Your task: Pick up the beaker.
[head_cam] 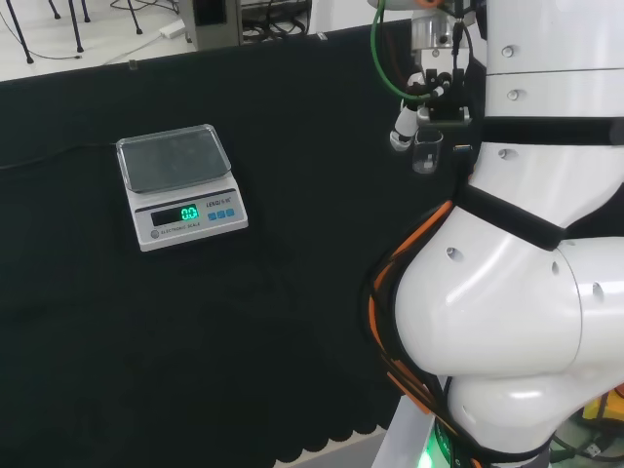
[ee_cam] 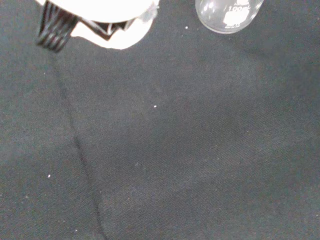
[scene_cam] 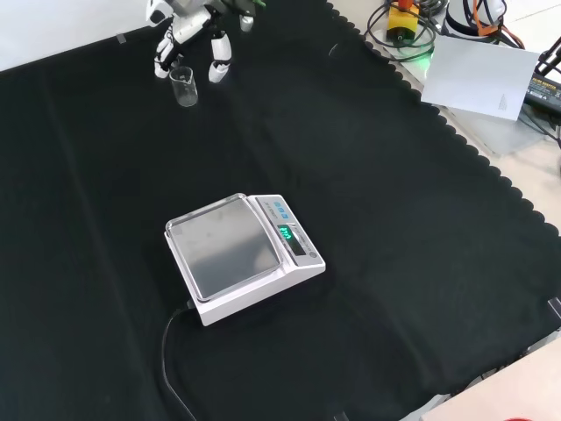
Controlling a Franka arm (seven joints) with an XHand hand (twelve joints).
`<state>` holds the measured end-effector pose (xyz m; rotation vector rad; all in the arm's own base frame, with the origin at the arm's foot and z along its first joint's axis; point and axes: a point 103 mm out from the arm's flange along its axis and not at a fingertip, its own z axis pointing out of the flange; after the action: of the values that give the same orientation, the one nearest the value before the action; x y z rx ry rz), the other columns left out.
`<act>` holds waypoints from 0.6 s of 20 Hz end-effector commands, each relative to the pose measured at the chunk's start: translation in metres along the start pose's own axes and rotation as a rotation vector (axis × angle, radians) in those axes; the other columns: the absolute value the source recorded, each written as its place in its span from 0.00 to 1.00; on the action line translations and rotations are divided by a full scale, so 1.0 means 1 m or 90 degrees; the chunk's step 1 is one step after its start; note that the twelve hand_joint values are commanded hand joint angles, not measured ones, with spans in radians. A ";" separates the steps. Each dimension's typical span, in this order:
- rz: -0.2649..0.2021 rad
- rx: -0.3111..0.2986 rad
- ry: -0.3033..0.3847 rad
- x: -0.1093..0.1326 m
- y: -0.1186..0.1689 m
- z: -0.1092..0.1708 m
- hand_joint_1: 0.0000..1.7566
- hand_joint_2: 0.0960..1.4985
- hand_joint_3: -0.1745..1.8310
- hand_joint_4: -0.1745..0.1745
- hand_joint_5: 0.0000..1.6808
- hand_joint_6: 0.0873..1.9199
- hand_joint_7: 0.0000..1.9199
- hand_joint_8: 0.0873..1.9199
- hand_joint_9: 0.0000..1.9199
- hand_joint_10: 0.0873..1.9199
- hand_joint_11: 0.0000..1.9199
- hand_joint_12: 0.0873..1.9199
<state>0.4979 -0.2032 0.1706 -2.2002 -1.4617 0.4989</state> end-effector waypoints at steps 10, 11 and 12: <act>0.051 0.077 0.009 -0.031 0.022 0.008 0.54 0.30 0.46 0.65 0.14 0.00 0.00 0.23 0.00 0.44 0.09 0.74; 0.053 0.080 0.010 -0.032 0.024 0.008 0.54 0.30 0.46 0.65 0.14 0.00 0.00 0.23 0.00 0.45 0.09 0.74; 0.056 0.084 0.010 -0.032 0.026 0.010 0.54 0.30 0.46 0.65 0.14 0.00 0.00 0.23 0.01 0.45 0.09 0.74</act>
<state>0.5033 -0.2326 0.1562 -2.1744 -1.3536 0.5701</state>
